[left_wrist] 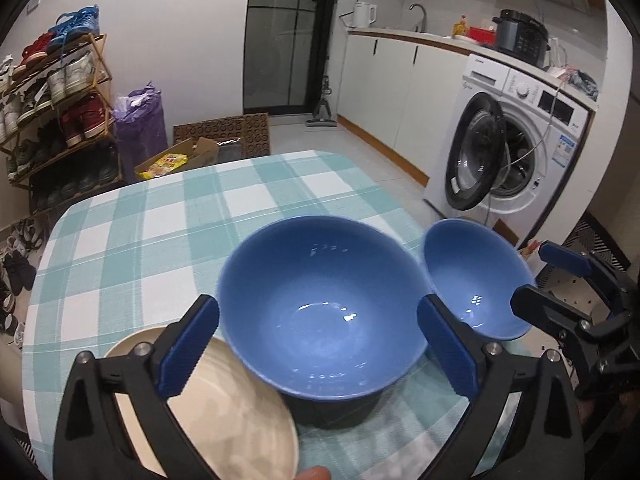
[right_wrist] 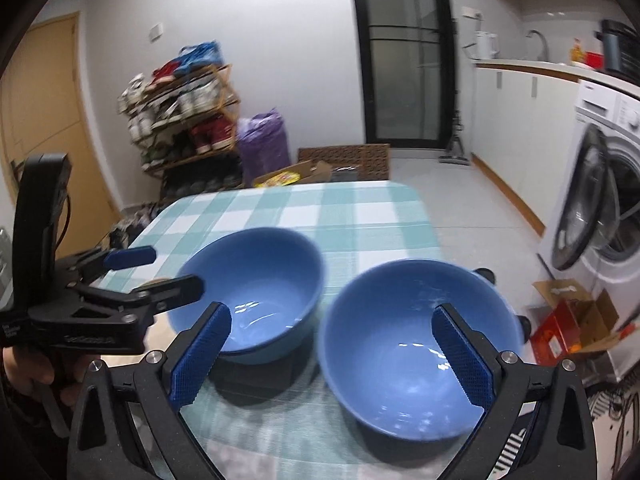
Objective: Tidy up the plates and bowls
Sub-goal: 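Move both open tools to the rim of the other large blue bowl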
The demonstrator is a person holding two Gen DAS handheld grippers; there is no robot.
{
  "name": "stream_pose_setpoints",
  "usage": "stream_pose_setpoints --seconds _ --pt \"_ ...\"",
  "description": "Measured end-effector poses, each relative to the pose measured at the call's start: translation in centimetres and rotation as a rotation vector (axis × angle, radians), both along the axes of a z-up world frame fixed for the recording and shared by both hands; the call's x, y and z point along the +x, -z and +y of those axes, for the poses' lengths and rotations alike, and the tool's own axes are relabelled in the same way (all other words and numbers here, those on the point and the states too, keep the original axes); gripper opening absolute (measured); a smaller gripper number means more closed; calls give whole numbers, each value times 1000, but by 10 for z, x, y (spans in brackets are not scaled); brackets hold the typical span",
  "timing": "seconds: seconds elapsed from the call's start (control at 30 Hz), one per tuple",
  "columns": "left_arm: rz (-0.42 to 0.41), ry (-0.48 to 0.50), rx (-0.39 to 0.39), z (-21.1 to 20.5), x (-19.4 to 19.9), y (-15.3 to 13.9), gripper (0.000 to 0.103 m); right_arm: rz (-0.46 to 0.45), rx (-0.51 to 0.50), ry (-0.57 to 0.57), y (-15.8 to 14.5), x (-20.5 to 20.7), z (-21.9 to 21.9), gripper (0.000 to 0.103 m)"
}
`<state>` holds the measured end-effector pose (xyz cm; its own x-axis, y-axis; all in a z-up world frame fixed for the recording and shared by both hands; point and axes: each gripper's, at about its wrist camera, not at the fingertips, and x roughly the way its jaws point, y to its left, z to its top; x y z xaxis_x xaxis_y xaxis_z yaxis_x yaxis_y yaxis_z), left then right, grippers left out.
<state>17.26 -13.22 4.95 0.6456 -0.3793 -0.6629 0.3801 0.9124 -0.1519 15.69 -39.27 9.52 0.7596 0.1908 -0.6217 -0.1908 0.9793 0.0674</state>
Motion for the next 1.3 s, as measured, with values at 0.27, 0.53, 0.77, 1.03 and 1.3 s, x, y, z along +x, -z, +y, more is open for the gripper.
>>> stream_pose_setpoints --seconds 0.27,0.53,0.77,1.03,1.3 --pt "3 30 -10 -21 -3 -4 103 6 14 99 -7 -11 -44 102" --pt "-10 58 17 -44 -7 -6 103 36 41 152 -2 -7 -77 102" --pt "-25 98 56 -71 -6 -4 103 81 62 191 9 -1 -94 102" --pt "-15 135 88 -90 -10 5 103 143 81 210 28 8 -113 102" --pt "-7 149 33 -88 -24 2 102 198 109 249 45 15 -134 102"
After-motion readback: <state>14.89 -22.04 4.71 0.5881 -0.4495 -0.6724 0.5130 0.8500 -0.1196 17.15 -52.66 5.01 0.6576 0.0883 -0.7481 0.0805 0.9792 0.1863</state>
